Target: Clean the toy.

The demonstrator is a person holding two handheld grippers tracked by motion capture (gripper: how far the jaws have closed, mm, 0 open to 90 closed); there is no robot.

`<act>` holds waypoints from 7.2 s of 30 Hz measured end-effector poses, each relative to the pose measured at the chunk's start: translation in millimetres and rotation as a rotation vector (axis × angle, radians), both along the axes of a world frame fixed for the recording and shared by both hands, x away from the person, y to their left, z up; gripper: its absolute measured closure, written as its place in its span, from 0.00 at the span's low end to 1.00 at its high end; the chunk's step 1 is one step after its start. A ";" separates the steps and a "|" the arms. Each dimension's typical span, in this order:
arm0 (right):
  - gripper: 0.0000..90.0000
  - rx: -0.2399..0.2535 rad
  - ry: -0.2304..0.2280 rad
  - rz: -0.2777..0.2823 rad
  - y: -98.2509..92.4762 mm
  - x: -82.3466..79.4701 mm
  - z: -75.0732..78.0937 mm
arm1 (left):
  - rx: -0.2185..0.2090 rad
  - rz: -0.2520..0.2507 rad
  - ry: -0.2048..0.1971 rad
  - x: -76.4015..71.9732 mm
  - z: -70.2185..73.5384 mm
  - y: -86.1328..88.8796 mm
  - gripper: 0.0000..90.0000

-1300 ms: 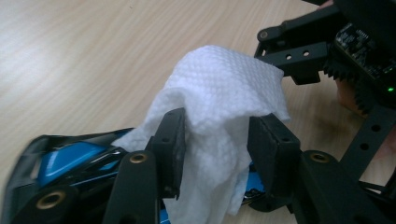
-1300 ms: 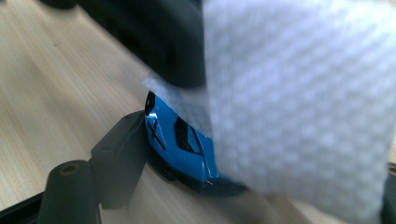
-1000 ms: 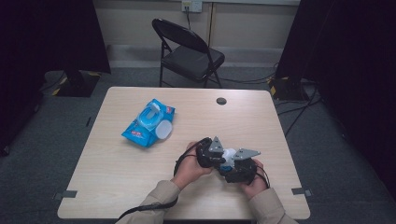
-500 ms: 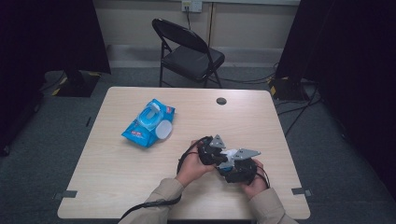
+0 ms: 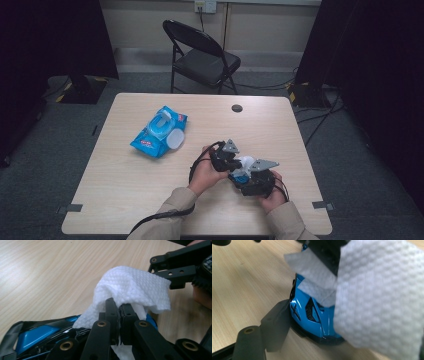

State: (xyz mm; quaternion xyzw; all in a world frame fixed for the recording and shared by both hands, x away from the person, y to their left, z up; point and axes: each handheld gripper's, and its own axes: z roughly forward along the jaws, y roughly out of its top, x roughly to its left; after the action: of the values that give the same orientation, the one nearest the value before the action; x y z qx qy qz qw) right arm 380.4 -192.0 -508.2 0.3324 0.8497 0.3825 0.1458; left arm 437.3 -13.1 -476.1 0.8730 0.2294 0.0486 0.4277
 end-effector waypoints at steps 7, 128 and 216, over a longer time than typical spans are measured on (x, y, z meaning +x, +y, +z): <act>0.26 0.000 0.001 -0.001 0.0 0.0 0.0 | -0.015 0.020 -0.005 5.2 1.0 5.7 0.97; 0.26 0.001 0.001 0.000 0.0 -0.1 0.0 | -0.035 0.030 -0.012 3.4 4.4 32.6 0.95; 0.26 0.001 0.002 -0.001 -0.1 -0.2 0.1 | 0.063 0.096 -0.012 -20.7 -23.8 98.4 0.64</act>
State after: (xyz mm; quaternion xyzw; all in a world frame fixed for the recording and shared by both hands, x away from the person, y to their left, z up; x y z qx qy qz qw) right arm 380.3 -192.1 -508.1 0.3331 0.8496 0.3825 0.1449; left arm 416.5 85.3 -499.9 0.8737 0.2669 0.0813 0.3984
